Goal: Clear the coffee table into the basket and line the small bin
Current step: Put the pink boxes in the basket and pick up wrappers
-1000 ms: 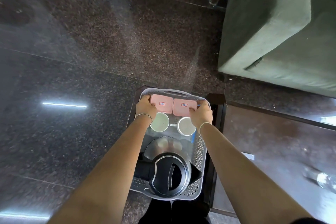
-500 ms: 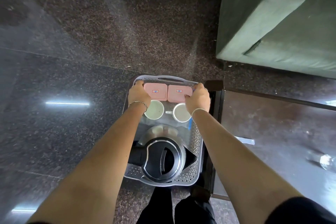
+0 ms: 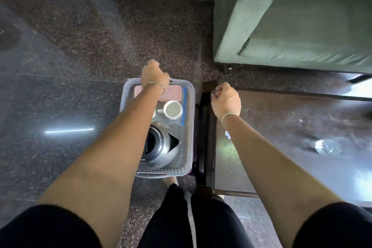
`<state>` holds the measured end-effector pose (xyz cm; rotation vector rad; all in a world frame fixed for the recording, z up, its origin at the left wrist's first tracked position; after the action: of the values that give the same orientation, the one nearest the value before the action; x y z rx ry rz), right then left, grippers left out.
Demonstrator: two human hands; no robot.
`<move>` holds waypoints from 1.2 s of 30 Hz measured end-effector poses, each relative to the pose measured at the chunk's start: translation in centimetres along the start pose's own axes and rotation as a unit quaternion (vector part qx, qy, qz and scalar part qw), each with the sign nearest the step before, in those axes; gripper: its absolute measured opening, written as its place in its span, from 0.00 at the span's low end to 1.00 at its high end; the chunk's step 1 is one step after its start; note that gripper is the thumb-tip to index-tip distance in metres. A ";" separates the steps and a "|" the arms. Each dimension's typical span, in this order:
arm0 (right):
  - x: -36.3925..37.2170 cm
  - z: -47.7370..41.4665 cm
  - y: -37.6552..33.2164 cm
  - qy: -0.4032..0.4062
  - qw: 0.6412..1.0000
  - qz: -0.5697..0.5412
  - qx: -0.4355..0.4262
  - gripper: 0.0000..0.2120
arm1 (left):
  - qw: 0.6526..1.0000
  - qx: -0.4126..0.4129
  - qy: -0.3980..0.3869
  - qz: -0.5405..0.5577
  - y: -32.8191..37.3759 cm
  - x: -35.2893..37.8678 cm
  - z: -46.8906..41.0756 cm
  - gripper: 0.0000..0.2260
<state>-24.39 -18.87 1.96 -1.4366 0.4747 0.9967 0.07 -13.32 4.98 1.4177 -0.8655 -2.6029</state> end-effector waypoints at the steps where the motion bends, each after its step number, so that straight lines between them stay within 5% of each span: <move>1: -1.2 0.4 1.4 -0.001 1.000 0.011 0.005 0.08 | 1.000 0.001 -0.004 0.002 1.0 0.8 1.3 0.18; 8: -7.0 3.4 11.7 -0.042 0.997 0.047 0.050 0.09 | 0.998 -0.005 -0.060 0.006 4.2 9.3 10.1 0.17; 17: -7.9 5.3 21.1 -0.137 0.987 0.074 0.028 0.13 | 0.988 -0.098 -0.120 0.016 0.0 20.7 18.0 0.16; 19: -7.3 5.0 22.3 -0.150 0.986 0.067 0.027 0.13 | 0.982 -0.114 -0.146 0.022 -1.2 22.5 19.1 0.08; 28: -0.7 4.0 25.2 -0.212 0.972 0.103 -0.010 0.12 | 0.931 -0.215 -0.275 0.107 -7.0 30.2 21.3 0.17; 36: 4.0 3.4 27.5 -0.219 0.959 0.166 -0.064 0.16 | 0.900 -0.285 -0.278 0.176 -10.3 33.5 21.9 0.17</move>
<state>-44.94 -18.70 -17.03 -1.2172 0.3311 1.5966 -34.42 -5.01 -16.30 0.3353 -0.2776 -2.6506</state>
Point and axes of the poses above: each hand's wrist, its own z-axis away from the middle knuckle, its own x-axis out of the palm, y = z × x, the point moved 6 cm from there along -z, towards the middle knuckle, and after that the axes turned 12 degrees about -x, right-handed, at the moved point
